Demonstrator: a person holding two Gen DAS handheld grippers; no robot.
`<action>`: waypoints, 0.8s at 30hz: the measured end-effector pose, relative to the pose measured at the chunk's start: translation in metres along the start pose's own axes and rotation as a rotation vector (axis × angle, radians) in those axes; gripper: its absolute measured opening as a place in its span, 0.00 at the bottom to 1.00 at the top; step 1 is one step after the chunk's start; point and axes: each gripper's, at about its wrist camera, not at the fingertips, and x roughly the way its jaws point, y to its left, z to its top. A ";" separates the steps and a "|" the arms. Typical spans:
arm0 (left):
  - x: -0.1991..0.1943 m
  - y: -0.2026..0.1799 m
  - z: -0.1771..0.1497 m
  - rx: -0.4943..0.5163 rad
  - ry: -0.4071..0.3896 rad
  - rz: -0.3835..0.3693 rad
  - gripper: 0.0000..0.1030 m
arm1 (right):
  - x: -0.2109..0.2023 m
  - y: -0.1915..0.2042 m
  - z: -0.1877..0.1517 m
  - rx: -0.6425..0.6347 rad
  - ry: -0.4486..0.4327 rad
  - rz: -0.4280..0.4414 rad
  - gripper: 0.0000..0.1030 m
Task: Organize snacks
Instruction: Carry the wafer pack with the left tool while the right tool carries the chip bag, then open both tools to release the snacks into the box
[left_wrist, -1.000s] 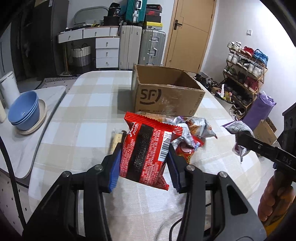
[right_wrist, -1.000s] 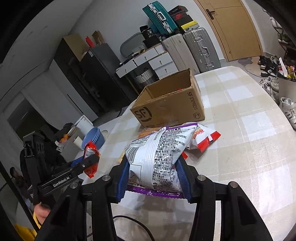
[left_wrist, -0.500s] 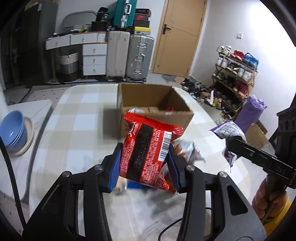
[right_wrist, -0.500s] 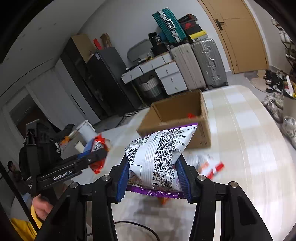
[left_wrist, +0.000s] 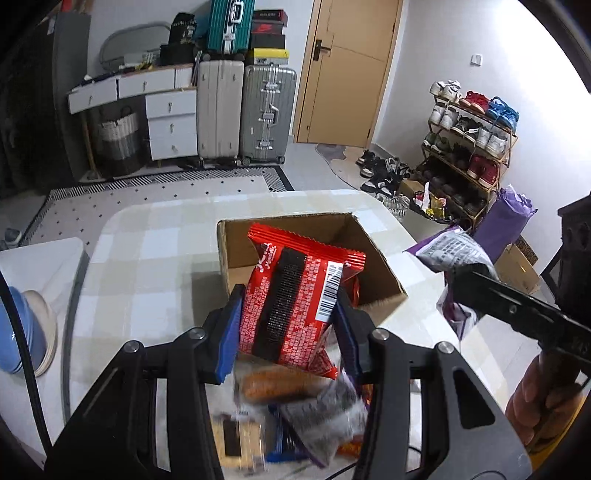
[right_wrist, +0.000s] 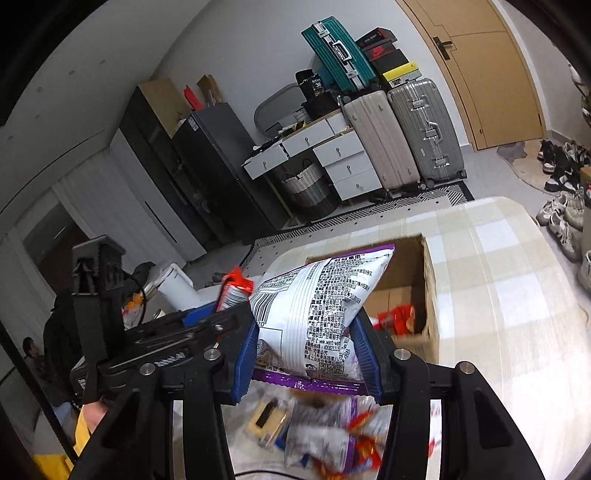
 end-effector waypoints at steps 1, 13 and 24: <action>0.012 0.002 0.009 -0.005 0.012 -0.004 0.41 | 0.006 -0.001 0.006 -0.005 0.000 -0.005 0.47; 0.138 0.018 0.051 -0.024 0.181 -0.048 0.41 | 0.088 -0.028 0.055 -0.024 0.085 -0.087 0.47; 0.205 0.027 0.043 -0.027 0.283 -0.020 0.41 | 0.134 -0.059 0.051 0.000 0.185 -0.132 0.47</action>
